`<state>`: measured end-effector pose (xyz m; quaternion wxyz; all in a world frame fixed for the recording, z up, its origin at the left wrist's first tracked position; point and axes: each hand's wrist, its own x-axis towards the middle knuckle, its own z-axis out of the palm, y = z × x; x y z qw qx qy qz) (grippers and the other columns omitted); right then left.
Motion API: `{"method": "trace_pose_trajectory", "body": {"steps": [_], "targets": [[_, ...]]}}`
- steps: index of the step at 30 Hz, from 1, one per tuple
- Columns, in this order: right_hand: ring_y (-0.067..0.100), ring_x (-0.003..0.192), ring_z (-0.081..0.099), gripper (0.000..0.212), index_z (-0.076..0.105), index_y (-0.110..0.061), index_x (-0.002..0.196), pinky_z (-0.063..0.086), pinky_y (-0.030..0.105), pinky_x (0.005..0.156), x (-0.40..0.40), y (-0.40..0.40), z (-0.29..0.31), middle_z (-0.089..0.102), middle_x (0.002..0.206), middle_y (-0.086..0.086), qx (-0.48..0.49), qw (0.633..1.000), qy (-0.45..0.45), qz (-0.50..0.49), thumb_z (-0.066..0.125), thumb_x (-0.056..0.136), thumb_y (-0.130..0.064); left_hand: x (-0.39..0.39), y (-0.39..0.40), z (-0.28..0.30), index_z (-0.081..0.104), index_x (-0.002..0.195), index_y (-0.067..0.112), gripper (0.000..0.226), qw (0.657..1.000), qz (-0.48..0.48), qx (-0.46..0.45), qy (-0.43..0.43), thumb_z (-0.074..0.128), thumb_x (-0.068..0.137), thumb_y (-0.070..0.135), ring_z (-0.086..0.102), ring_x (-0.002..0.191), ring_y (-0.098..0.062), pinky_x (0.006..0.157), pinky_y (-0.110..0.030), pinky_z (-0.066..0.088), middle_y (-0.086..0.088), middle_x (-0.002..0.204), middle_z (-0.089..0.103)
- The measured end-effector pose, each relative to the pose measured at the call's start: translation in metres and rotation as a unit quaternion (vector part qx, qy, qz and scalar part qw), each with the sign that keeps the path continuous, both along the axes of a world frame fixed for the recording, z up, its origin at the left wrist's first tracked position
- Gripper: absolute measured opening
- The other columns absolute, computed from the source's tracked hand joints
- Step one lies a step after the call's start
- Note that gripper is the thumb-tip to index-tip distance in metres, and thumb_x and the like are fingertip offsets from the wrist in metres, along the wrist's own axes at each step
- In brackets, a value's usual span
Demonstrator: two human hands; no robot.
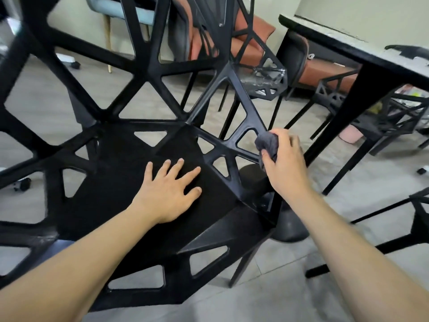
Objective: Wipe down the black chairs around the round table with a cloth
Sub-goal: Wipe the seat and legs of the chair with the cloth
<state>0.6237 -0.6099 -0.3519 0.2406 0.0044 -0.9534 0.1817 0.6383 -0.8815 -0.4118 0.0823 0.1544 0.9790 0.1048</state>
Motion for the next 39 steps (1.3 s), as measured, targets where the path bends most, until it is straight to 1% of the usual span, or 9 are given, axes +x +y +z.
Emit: {"method": "trace_pose_trajectory", "body": {"steps": [5,9,14,19,24,27,30,34,39], "targets": [[0.037,0.117,0.052,0.043,0.043,-0.016,0.133,0.045,0.045,0.095,-0.051,-0.024,0.026,0.049,0.131,0.013,0.030,0.999,0.018,0.010,0.064,0.096,-0.019,0.002,0.001,0.001,-0.006,0.155,0.051,0.062,1.000,-0.004,-0.002,0.006,0.010,0.098,0.066,-0.012,0.155,-0.022,0.122,-0.056,-0.010,0.003,0.168,-0.010],[0.039,0.112,0.057,0.035,0.043,-0.014,0.123,0.046,0.042,0.085,-0.124,-0.056,0.057,0.052,0.127,0.013,0.025,0.999,0.021,0.001,0.063,0.096,-0.021,0.003,0.001,0.000,-0.011,0.154,0.051,0.062,1.000,-0.003,-0.002,0.007,0.006,0.096,0.067,-0.016,0.154,-0.020,0.122,-0.055,-0.010,0.004,0.168,-0.014],[0.042,0.120,0.055,0.046,0.039,-0.011,0.134,0.047,0.046,0.092,-0.207,-0.091,0.086,0.050,0.135,0.015,0.011,1.000,0.010,-0.017,0.063,0.097,-0.024,0.003,0.000,0.000,-0.009,0.153,0.054,0.061,1.000,0.000,0.021,0.009,0.009,0.096,0.068,-0.018,0.153,-0.017,0.122,-0.053,-0.012,0.007,0.167,-0.014],[0.038,0.121,0.056,0.041,0.040,-0.008,0.133,0.044,0.041,0.088,-0.228,-0.087,0.085,0.051,0.135,0.014,-0.020,1.000,0.017,0.012,0.059,0.099,-0.021,-0.005,0.001,-0.001,-0.002,0.155,0.053,0.061,0.999,0.014,0.030,0.016,0.014,0.097,0.068,-0.014,0.154,-0.016,0.123,-0.053,-0.010,0.008,0.168,-0.007],[0.029,0.099,0.056,0.026,0.040,-0.011,0.116,0.035,0.034,0.073,-0.187,-0.069,0.074,0.055,0.120,0.012,-0.054,0.998,0.017,0.033,0.057,0.098,-0.020,-0.006,0.000,0.000,0.003,0.155,0.053,0.061,0.999,0.021,0.030,0.001,0.017,0.097,0.068,-0.009,0.155,-0.016,0.123,-0.053,-0.009,0.009,0.169,-0.004],[0.024,0.087,0.055,0.025,0.034,-0.017,0.103,0.041,0.037,0.067,-0.133,-0.046,0.052,0.053,0.104,0.005,-0.074,0.996,0.022,0.045,0.058,0.096,-0.019,-0.009,-0.001,0.002,0.006,0.155,0.053,0.062,0.999,0.020,0.026,0.003,0.018,0.096,0.068,-0.005,0.155,-0.017,0.123,-0.054,-0.007,0.008,0.169,0.000],[0.022,0.085,0.054,0.027,0.033,-0.019,0.102,0.043,0.037,0.066,-0.075,-0.021,0.023,0.050,0.102,0.003,-0.082,0.996,0.022,0.025,0.059,0.096,-0.023,-0.010,0.001,0.000,0.009,0.155,0.053,0.063,0.999,0.021,0.025,-0.001,0.019,0.095,0.069,-0.001,0.155,-0.019,0.123,-0.054,-0.005,0.007,0.169,0.004],[0.011,0.081,0.050,0.025,0.034,-0.019,0.102,0.037,0.018,0.061,-0.002,0.010,-0.008,0.048,0.110,0.002,-0.102,0.995,0.013,-0.006,0.059,0.098,-0.021,-0.012,0.001,-0.002,0.012,0.155,0.053,0.063,0.999,0.025,0.022,0.003,0.020,0.095,0.069,0.001,0.155,-0.021,0.123,-0.055,-0.004,0.006,0.169,0.006],[0.026,0.094,0.053,0.023,0.041,-0.009,0.110,0.045,0.037,0.079,0.058,0.002,-0.030,0.047,0.115,0.012,-0.127,0.989,0.027,-0.068,0.059,0.097,-0.017,-0.012,0.003,-0.003,0.014,0.155,0.051,0.061,1.000,0.025,0.018,0.008,0.020,0.096,0.068,0.003,0.155,-0.023,0.123,-0.057,-0.002,0.003,0.169,0.008]]}}
